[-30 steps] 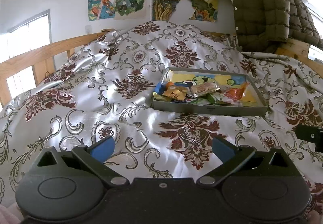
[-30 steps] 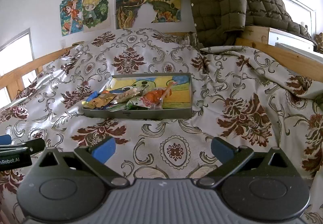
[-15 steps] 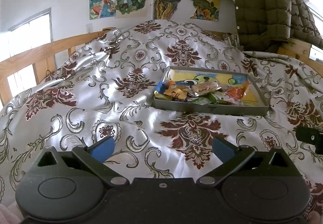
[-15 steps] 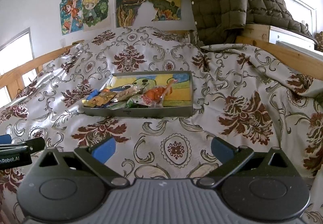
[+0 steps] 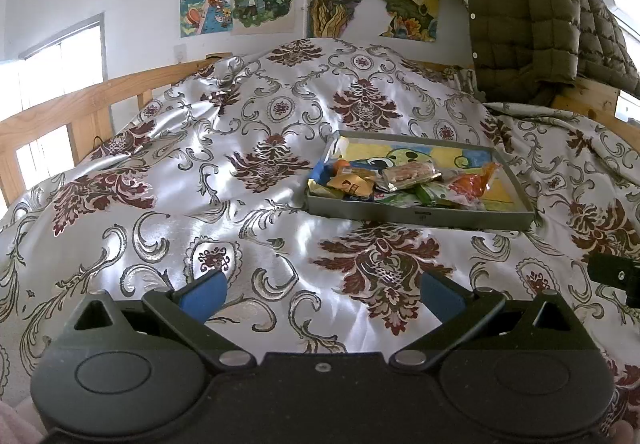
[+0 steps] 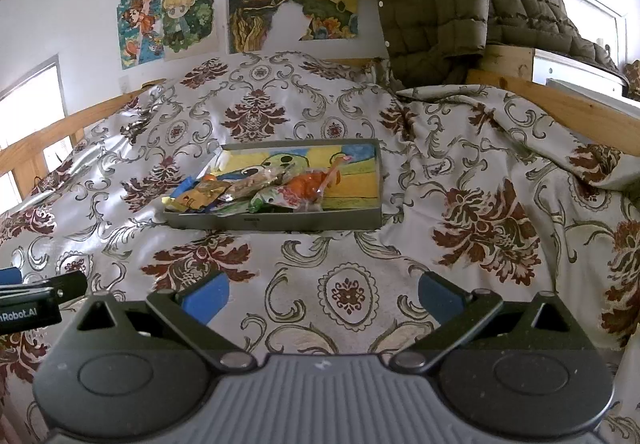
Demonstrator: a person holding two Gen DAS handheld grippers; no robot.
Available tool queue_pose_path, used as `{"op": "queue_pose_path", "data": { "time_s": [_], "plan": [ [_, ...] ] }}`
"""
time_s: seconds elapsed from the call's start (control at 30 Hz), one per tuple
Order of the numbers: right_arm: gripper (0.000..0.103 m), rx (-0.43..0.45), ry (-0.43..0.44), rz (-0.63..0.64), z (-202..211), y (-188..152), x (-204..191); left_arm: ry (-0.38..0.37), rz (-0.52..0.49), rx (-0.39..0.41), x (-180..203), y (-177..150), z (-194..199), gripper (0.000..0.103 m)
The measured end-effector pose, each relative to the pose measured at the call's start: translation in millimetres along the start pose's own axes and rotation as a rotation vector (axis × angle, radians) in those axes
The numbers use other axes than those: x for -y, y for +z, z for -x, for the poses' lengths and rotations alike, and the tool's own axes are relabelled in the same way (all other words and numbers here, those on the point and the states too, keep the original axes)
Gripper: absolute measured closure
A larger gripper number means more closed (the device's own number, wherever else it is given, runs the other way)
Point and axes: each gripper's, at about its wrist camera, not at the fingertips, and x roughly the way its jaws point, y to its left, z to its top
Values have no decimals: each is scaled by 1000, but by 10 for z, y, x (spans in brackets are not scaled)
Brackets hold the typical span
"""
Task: Organize snacks
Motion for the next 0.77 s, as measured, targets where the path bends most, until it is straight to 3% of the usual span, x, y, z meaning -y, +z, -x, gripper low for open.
{"op": "queue_pose_path", "data": {
  "time_s": [0.77],
  "plan": [
    [0,-4,1,4,-10,-11,-2,-11,6,-20,41,-14,29,1]
  ]
}}
